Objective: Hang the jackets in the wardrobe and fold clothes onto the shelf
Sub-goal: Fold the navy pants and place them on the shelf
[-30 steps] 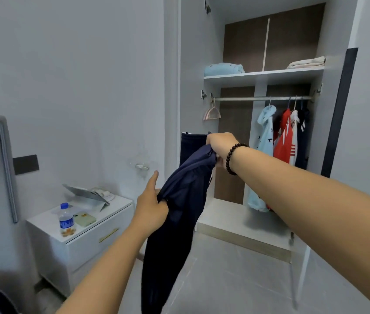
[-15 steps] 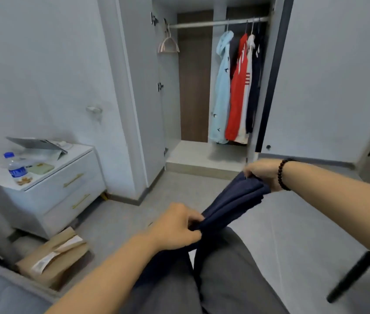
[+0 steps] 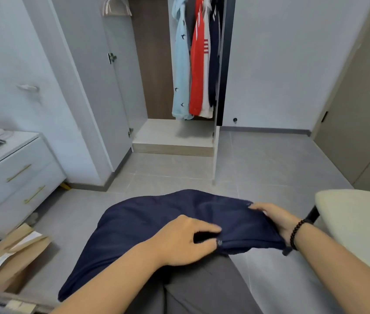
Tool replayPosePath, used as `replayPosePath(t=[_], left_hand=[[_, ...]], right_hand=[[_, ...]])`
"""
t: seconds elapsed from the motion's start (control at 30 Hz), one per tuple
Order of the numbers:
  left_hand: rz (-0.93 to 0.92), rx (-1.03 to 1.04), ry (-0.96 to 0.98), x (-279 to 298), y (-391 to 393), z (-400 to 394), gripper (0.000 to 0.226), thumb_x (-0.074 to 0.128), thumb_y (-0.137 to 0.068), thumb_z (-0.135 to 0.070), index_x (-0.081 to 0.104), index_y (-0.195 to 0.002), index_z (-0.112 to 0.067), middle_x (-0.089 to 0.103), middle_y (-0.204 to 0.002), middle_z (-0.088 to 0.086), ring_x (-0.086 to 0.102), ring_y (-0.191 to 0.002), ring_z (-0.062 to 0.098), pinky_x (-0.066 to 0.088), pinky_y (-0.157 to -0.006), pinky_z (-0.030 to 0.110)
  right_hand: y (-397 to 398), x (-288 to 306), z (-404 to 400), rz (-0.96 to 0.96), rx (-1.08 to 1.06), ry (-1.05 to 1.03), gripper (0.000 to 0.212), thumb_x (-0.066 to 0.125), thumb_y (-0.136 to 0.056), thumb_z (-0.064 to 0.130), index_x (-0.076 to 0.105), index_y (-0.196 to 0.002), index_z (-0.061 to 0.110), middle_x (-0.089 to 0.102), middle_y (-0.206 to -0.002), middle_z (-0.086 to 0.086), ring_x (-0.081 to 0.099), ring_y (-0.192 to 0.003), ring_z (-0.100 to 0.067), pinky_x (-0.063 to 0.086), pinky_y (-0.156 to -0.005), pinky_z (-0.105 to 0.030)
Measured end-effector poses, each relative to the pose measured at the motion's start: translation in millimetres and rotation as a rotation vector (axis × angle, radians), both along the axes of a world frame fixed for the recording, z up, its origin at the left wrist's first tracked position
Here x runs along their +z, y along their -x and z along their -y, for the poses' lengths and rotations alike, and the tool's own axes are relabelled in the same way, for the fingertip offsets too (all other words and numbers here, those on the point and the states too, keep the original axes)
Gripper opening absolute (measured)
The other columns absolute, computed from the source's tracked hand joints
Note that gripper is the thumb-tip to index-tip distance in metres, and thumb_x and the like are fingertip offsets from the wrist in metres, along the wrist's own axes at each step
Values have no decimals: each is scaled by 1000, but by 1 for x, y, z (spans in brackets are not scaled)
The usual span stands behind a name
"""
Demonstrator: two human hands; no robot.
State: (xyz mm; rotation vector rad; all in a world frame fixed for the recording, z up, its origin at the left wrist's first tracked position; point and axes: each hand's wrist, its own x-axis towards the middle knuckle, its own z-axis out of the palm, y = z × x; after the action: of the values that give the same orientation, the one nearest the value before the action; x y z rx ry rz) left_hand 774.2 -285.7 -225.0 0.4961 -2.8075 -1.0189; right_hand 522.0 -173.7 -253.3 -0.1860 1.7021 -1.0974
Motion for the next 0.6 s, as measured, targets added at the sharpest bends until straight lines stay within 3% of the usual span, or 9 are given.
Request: replayPosePath(t=[0.1, 0.2, 0.3, 0.4, 0.5, 0.6], left_hand=[[190, 85, 80, -18, 4, 18, 52, 31, -104, -45, 22, -153, -33, 12, -162, -10, -1, -149, 4, 0, -122, 30], [328, 92, 203, -39, 1, 29, 57, 22, -103, -51, 3, -155, -37, -14, -161, -11, -22, -145, 7, -12, -120, 41], [295, 147, 220, -53, -1, 35, 60, 22, -100, -56, -1, -153, -40, -19, -158, -15, -24, -145, 7, -12, -120, 39], [304, 211, 238, -56, 1, 43, 64, 20, -98, -61, -3, -154, -38, -17, -161, -10, -22, -146, 9, -12, -119, 36], [392, 285, 272, -54, -4, 53, 69, 17, -97, -64, -7, -154, -35, -14, -163, -4, -17, -149, 15, -10, -120, 39], [533, 363, 374, -50, -20, 67, 73, 10, -95, -68, -10, -154, -31, -5, -164, 4, -11, -150, 21, -11, -119, 47]], right_hand=[[-11, -25, 3, 80, 36, -26, 43, 77, -74, 28, 68, -106, 2, 72, -98, -22, 69, -78, -35, 55, -59, -34], [-14, -40, 11, -6, 26, 32, 43, 80, -74, 23, 67, -111, 4, 73, -98, -17, 70, -90, -33, 56, -71, -36], [-12, -40, 18, -114, 12, 108, 46, 81, -73, 18, 64, -115, 11, 74, -101, -9, 70, -94, -28, 56, -81, -37], [-4, -22, 27, -249, 0, 149, 53, 85, -69, 18, 59, -114, 24, 70, -102, 1, 69, -90, -18, 55, -68, -26], [11, 9, 36, -432, 44, 183, 59, 85, -70, 14, 53, -118, 27, 63, -97, 12, 62, -83, -4, 47, -53, -8], [25, 49, 45, -617, 144, 140, 64, 84, -71, 14, 51, -126, 23, 62, -100, 11, 59, -83, -4, 46, -60, -13]])
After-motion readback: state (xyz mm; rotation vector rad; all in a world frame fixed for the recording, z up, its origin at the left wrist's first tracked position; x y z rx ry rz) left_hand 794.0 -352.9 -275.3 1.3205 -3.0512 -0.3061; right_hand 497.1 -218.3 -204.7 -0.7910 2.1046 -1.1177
